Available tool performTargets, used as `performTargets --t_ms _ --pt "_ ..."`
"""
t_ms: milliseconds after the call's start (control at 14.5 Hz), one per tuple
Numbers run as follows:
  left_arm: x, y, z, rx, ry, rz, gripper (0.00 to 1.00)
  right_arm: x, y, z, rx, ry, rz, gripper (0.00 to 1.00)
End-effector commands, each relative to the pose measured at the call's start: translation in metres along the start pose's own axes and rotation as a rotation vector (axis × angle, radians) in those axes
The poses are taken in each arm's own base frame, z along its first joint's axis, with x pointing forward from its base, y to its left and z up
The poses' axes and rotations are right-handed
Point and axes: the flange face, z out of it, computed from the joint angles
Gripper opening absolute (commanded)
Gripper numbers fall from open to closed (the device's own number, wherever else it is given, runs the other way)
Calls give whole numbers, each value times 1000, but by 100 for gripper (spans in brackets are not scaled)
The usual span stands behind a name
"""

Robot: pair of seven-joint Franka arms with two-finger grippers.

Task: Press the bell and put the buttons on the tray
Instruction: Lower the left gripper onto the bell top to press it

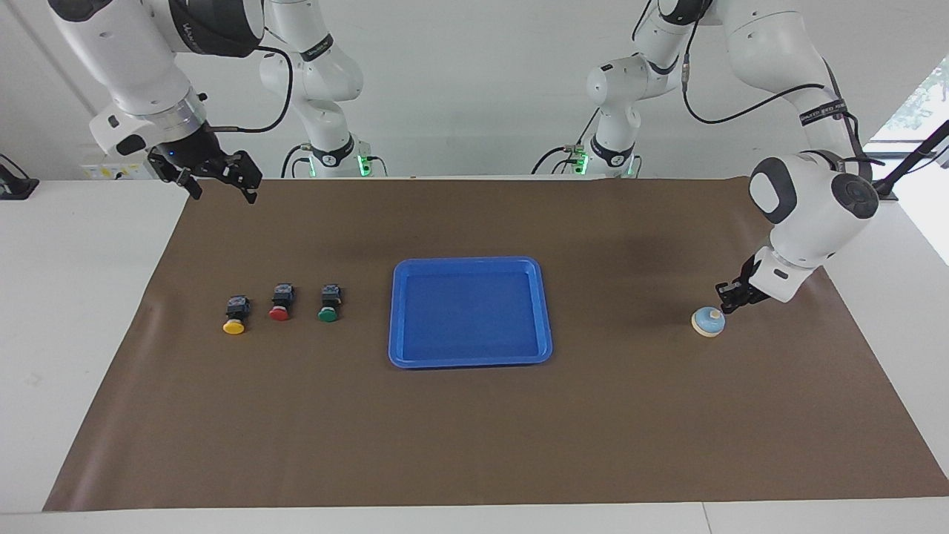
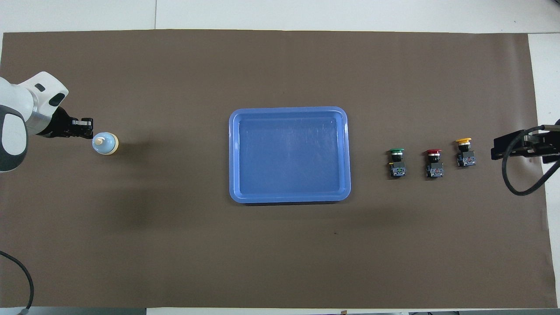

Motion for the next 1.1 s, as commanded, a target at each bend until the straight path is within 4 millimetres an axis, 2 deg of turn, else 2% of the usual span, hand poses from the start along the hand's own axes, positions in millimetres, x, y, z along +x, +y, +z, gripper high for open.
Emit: performTargets --t_ms 0,206,413,619,688,826,894,963,1032 --pt "-9 2 10 19 12 10 0 -6 2 1 16 3 -8 100" --pt "-13 -1 32 17 5 8 0 -6 2 1 16 3 -8 100" --pt "-16 -1 44 14 -16 11 0 -6 2 1 16 3 -8 100" --pt "-15 -1 44 14 -15 13 0 -6 2 1 16 3 -8 100" --pt "-12 1 37 14 -10 15 0 -6 2 1 16 3 -8 100" --pt "0 3 1 14 -30 18 0 -6 2 1 16 3 -8 100" --pt "3 10 -15 15 -47 29 0 -6 2 1 16 3 -8 100" --pt "4 18 -34 17 -63 41 5 -6 2 1 16 3 -8 100" --pt "3 24 -47 17 -80 46 20 -6 2 1 16 3 -8 100"
